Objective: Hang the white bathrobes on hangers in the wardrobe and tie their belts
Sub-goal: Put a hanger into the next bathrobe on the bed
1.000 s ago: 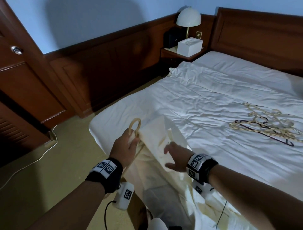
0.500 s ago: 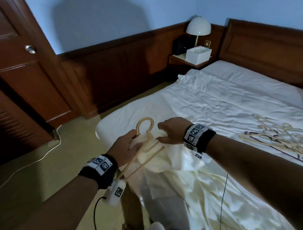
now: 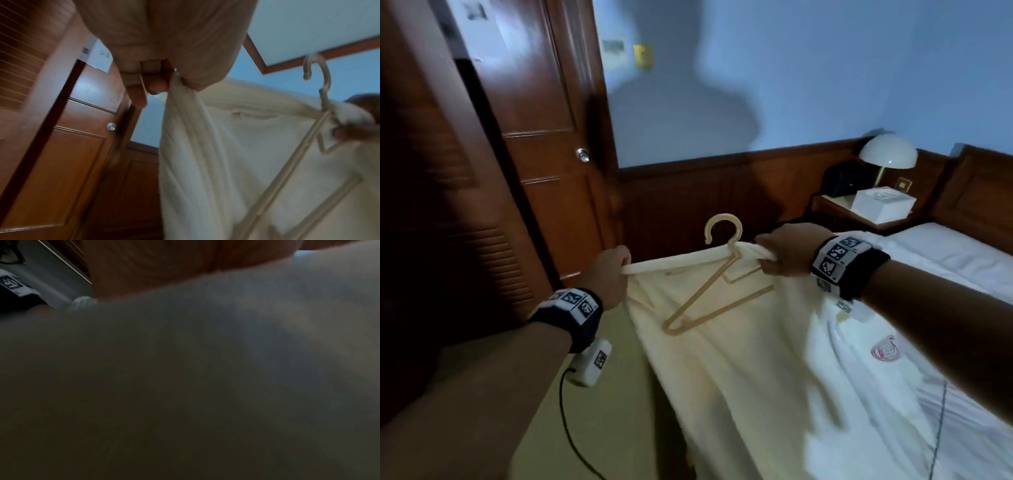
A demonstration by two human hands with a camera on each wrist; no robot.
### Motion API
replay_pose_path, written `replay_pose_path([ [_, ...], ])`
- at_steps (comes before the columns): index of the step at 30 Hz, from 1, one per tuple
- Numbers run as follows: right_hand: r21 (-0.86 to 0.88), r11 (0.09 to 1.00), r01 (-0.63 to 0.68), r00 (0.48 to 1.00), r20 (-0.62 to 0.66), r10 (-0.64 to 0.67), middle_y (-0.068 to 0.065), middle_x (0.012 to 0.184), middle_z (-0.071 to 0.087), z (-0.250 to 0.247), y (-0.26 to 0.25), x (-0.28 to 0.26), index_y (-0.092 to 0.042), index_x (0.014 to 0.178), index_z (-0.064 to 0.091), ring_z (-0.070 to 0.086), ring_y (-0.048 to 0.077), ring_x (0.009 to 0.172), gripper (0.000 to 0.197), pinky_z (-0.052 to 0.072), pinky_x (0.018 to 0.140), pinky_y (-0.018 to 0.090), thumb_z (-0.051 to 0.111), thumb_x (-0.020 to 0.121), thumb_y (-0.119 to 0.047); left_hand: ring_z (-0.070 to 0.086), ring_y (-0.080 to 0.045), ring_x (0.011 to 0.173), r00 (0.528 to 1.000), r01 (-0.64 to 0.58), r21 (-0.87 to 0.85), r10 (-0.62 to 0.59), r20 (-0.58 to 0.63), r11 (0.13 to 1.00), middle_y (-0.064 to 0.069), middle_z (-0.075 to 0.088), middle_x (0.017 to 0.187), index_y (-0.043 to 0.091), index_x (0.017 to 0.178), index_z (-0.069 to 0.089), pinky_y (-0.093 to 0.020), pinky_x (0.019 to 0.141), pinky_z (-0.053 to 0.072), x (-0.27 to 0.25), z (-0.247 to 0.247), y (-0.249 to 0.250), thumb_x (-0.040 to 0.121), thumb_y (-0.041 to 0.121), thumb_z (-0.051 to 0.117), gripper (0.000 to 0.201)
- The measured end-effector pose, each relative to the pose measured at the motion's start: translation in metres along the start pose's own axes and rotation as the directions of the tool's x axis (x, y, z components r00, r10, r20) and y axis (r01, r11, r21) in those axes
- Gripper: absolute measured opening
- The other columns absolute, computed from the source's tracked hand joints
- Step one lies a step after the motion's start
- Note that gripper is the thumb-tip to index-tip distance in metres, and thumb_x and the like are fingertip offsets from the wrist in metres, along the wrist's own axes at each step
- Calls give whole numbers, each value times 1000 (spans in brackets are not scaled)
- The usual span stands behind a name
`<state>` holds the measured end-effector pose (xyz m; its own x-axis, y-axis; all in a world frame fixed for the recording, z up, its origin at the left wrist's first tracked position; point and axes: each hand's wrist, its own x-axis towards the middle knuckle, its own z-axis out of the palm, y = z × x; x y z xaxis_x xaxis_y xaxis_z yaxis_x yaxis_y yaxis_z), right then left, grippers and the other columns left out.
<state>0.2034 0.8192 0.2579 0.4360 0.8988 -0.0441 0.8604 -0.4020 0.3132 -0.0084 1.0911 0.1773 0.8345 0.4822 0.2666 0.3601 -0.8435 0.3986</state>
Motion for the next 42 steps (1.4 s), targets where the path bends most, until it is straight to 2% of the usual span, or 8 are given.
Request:
replay_pose_path([
  [6, 1, 995, 102, 985, -141, -101, -8, 77, 53, -75, -54, 96, -31, 99, 51, 56, 19, 73, 23, 49, 66, 32, 49, 88, -51, 57, -28, 85, 937, 185, -112, -210, -278, 976, -9, 61, 93, 10, 95, 61, -33, 71, 41, 0, -94, -67, 90, 7, 47, 15],
  [12, -69, 952, 298, 889, -342, -303, -2, 96, 66, -149, -146, 192, -31, 115, 52, 64, 24, 88, 35, 47, 67, 32, 46, 88, -52, 60, -21, 80, 675, 245, -734, -654, -340, 634, 1, 63, 86, 22, 87, 58, -25, 68, 53, -19, -183, -128, 87, 22, 49, 10],
  [16, -113, 911, 396, 819, -405, -406, 3, 100, 66, -183, -208, 242, -30, 113, 51, 64, 27, 93, 33, 46, 67, 33, 47, 88, -51, 47, -13, 58, 753, 282, -280, -392, -528, 918, 3, 48, 70, 16, 101, 42, -24, 50, 39, -57, -227, -162, 93, 28, 53, 18],
  [21, -149, 883, 446, 770, -439, -463, -1, 101, 66, -197, -281, 316, -32, 109, 52, 65, 26, 92, 27, 50, 68, 34, 48, 89, -50, 36, -12, 55, 908, 273, 138, -207, -364, 952, 2, 39, 69, 17, 93, 33, -25, 52, 31, -102, -247, -239, 98, 21, 47, 16],
  [29, 87, 649, 756, 632, -352, -690, -6, 84, 60, -228, -424, 441, -30, 97, 55, 59, 17, 75, 26, 50, 71, 33, 45, 86, -50, 50, -6, 71, 561, 465, -208, -468, -683, 860, 6, 52, 73, 31, 69, 47, -22, 74, 38, -92, -296, -354, 82, -12, 36, 46],
  [34, 82, 487, 869, 476, -402, -782, -2, 83, 65, -258, -517, 509, -25, 87, 55, 63, 23, 78, 22, 51, 68, 33, 51, 83, -46, 54, -15, 84, 735, 630, 250, -462, -496, 735, 9, 47, 98, 30, 95, 70, -26, 79, 46, -91, -329, -410, 83, 22, 42, 31],
  [38, 25, 375, 926, 347, -441, -827, 4, 86, 67, -270, -588, 539, -23, 87, 56, 65, 29, 83, 22, 49, 66, 32, 55, 83, -45, 59, -25, 82, 693, 721, 349, -621, -366, 599, 2, 48, 105, 43, 110, 57, -33, 77, 51, -116, -335, -460, 82, 52, 58, 30],
  [42, -20, 288, 957, 252, -431, -867, 4, 88, 69, -277, -656, 567, -29, 102, 54, 66, 30, 83, 32, 53, 67, 35, 48, 77, -49, 60, -23, 88, 605, 770, 459, -733, -309, 443, 5, 51, 109, 41, 113, 54, -30, 73, 47, -135, -354, -504, 84, 31, 67, 33],
])
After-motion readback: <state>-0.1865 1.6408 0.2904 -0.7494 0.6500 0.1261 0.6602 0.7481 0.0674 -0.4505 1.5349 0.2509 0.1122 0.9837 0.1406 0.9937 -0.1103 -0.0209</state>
